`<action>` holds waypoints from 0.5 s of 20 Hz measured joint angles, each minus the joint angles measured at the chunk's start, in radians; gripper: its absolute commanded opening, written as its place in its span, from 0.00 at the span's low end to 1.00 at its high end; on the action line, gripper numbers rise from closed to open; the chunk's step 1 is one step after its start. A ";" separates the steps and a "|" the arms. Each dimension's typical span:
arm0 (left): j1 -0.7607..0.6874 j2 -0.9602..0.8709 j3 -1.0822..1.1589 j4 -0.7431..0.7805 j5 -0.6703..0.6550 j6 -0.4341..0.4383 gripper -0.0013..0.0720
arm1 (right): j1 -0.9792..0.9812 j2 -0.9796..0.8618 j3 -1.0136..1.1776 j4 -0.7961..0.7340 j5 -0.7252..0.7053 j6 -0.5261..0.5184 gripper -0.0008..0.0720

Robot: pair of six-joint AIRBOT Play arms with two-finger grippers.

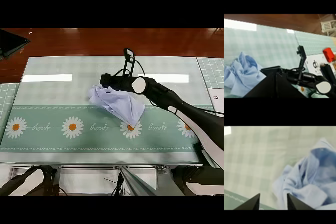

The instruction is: Fold the shirts.

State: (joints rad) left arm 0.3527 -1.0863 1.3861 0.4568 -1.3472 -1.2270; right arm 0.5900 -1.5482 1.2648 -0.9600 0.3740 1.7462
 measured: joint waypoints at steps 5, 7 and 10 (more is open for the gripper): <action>-0.007 0.000 0.000 0.012 -0.002 0.018 0.05 | -0.116 0.147 0.000 -0.221 0.301 -0.018 0.62; -0.008 0.000 0.000 0.027 0.001 0.023 0.05 | -0.183 0.207 -0.012 -0.436 0.536 -0.021 0.62; -0.008 0.000 0.000 0.039 0.001 0.027 0.05 | -0.318 0.291 -0.115 -0.653 0.756 -0.021 0.74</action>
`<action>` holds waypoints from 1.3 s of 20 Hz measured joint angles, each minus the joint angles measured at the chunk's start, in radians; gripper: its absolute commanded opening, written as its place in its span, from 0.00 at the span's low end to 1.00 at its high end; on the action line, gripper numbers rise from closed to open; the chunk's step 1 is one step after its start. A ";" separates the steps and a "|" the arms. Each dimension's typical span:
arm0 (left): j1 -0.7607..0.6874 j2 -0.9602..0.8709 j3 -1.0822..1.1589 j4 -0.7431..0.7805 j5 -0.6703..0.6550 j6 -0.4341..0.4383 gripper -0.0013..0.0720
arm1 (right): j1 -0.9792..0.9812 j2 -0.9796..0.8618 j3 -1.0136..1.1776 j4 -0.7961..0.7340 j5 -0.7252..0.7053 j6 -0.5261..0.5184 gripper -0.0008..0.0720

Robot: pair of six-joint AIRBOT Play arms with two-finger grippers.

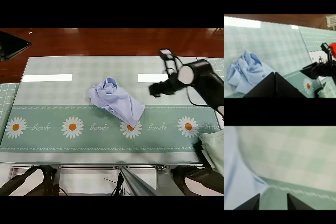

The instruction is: Fold the shirts.

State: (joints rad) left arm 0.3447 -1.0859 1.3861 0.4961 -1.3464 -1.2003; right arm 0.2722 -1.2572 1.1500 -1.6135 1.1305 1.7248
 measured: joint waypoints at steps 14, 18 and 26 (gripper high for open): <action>-0.001 0.000 0.000 0.030 -0.001 0.003 0.05 | -0.087 0.126 -0.674 1.078 -0.580 -0.336 0.84; -0.002 0.000 0.000 0.043 0.000 0.003 0.05 | 0.062 0.045 -0.686 1.253 -0.753 -0.368 0.31; -0.002 -0.003 0.000 0.056 0.002 0.003 0.05 | 0.041 0.212 -0.560 1.268 -0.770 -0.496 0.06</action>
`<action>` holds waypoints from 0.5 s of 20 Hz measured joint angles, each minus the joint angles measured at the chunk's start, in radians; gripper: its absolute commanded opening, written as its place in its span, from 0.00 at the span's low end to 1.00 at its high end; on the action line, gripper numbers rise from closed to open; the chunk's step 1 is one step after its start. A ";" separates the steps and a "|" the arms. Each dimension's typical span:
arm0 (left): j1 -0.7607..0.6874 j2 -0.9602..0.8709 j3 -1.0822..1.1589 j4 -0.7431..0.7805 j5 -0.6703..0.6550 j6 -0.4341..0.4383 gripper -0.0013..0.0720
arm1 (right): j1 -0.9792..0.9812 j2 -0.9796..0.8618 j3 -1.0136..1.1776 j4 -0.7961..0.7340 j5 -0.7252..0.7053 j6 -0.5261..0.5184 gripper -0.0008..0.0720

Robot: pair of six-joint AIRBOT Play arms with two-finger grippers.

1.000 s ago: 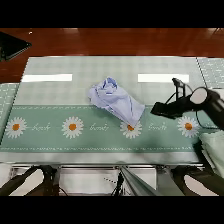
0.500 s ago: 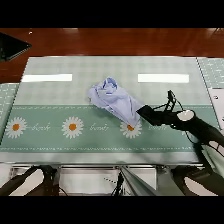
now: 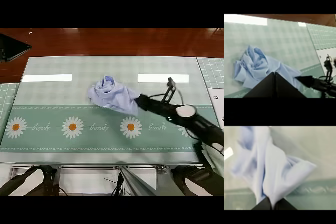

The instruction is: Fold the shirts.

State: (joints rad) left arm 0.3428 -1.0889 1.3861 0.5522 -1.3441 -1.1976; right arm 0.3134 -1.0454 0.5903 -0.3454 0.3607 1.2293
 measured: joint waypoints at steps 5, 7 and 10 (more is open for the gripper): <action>-0.002 -0.031 0.000 0.002 0.001 0.000 0.05 | -0.229 0.213 0.183 -0.185 0.264 0.108 0.06; -0.004 -0.050 -0.004 0.002 0.001 0.000 0.05 | -0.345 0.268 0.294 -0.384 0.478 0.224 0.06; -0.014 -0.085 -0.016 0.003 0.002 0.006 0.05 | -0.528 0.313 0.470 -0.739 0.838 0.315 0.06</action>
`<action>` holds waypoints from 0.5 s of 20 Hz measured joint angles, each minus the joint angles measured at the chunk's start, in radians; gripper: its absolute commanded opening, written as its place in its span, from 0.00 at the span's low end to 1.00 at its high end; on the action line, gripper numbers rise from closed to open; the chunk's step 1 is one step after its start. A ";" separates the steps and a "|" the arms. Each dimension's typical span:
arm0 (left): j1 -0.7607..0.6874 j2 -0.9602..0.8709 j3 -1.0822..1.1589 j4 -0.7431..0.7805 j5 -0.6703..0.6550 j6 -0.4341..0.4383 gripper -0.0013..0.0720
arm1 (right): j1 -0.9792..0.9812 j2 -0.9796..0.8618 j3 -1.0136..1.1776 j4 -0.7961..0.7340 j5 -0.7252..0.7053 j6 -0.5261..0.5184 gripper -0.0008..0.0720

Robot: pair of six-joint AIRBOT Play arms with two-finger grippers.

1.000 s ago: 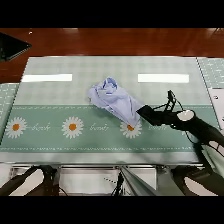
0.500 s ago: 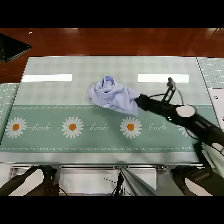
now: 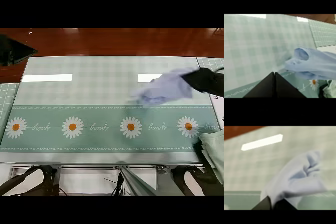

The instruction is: Fold the shirts.

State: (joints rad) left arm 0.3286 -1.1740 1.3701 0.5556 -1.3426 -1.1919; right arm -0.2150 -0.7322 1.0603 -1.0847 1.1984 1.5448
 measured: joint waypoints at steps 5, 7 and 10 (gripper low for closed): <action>-0.047 -0.073 -0.009 0.003 0.000 0.029 0.05 | -0.259 0.024 0.173 -0.417 0.342 -0.003 0.05; -0.074 -0.103 -0.010 0.003 0.000 0.043 0.05 | -0.332 0.027 0.197 -0.517 0.398 -0.002 0.05; -0.109 -0.137 -0.010 0.003 0.002 0.071 0.05 | -0.420 0.029 0.212 -0.652 0.462 0.018 0.06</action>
State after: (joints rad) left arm 0.2192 -1.3113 1.3598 0.5583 -1.3411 -1.1210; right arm -0.6350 -0.7033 1.2724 -1.7367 1.6600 1.5631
